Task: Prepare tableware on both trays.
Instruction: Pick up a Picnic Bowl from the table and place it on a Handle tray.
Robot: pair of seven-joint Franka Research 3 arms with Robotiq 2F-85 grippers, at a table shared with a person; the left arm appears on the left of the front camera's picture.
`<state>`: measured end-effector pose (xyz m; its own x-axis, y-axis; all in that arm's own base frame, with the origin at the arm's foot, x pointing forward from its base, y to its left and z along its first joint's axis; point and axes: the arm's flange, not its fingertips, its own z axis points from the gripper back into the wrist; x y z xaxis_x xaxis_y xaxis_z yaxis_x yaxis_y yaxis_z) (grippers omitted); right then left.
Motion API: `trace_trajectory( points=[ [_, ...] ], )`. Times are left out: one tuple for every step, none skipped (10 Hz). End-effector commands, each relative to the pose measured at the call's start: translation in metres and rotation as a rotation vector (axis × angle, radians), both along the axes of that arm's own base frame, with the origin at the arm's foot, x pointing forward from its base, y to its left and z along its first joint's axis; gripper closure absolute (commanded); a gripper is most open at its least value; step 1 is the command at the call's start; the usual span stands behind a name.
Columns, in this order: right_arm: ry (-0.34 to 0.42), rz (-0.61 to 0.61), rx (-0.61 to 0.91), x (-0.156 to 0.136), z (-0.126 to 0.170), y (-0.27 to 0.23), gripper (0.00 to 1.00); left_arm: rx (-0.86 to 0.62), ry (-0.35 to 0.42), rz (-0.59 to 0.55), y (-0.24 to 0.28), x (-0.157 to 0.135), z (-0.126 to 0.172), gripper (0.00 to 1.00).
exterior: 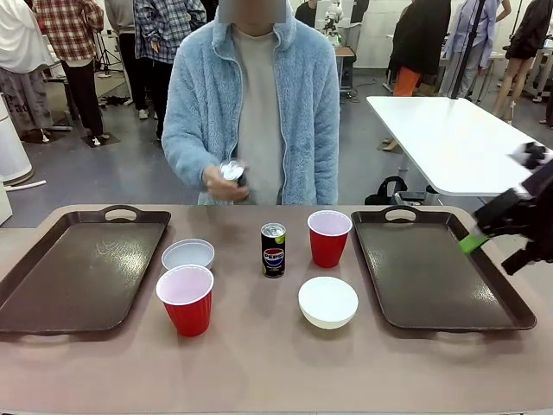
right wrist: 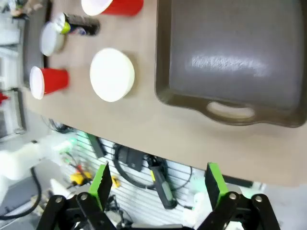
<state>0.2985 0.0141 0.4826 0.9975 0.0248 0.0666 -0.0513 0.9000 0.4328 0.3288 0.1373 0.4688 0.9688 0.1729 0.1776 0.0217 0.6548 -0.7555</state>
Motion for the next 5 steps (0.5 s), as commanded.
trace_trajectory(
  points=[
    [0.068,0.029,-0.199,0.013,0.011,0.063,0.00,-0.019,-0.013,-0.001,0.001,0.000,0.000,0.00],
    [0.093,0.026,-0.287,0.019,0.003,0.100,0.00,-0.019,-0.013,-0.001,0.001,0.000,0.000,0.00],
    [0.112,0.014,-0.336,0.029,-0.006,0.134,0.00,-0.019,-0.013,-0.001,0.001,0.000,0.000,0.00],
    [0.112,-0.012,-0.381,0.040,-0.019,0.165,0.00,-0.019,-0.013,-0.001,0.001,0.000,0.000,0.00],
    [0.093,-0.045,-0.381,0.052,-0.031,0.187,0.00,-0.019,-0.013,-0.001,0.001,0.000,0.000,0.00]
  ],
)
